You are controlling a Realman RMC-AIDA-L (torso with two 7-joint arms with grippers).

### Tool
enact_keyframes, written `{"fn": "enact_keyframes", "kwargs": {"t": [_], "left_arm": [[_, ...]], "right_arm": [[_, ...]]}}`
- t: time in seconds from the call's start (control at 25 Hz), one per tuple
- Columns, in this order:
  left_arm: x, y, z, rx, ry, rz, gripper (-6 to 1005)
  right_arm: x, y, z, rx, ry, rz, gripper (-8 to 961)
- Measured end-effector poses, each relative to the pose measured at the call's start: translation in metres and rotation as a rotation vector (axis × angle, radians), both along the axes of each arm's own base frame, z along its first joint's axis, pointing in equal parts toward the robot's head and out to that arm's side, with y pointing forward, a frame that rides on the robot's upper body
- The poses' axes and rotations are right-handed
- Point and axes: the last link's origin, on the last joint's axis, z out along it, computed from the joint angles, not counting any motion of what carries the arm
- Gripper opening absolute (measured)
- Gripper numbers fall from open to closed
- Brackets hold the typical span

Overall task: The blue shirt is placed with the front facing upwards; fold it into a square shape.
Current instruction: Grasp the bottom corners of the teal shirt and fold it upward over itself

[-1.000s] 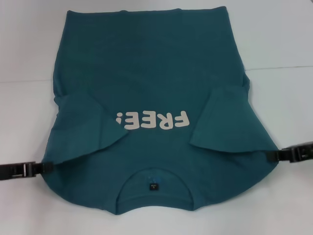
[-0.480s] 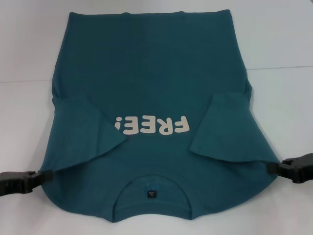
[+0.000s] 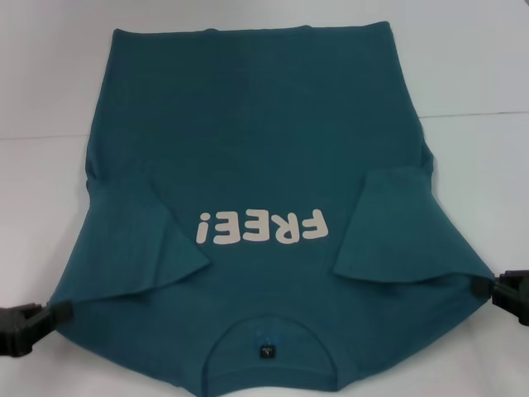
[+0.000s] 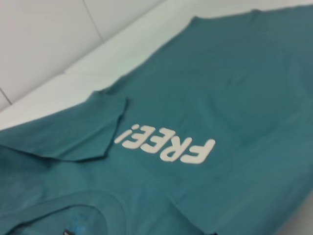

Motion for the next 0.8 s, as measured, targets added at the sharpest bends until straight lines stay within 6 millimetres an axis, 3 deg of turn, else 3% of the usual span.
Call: {"fn": "enact_keyframes", "kwargs": {"t": [0.8], "left_arm": [[-0.018, -0.070, -0.008, 0.077, -0.013, -0.125, 49]], "right_arm": [[0.018, -0.062, -0.016, 0.078, 0.085, 0.146, 40]]}}
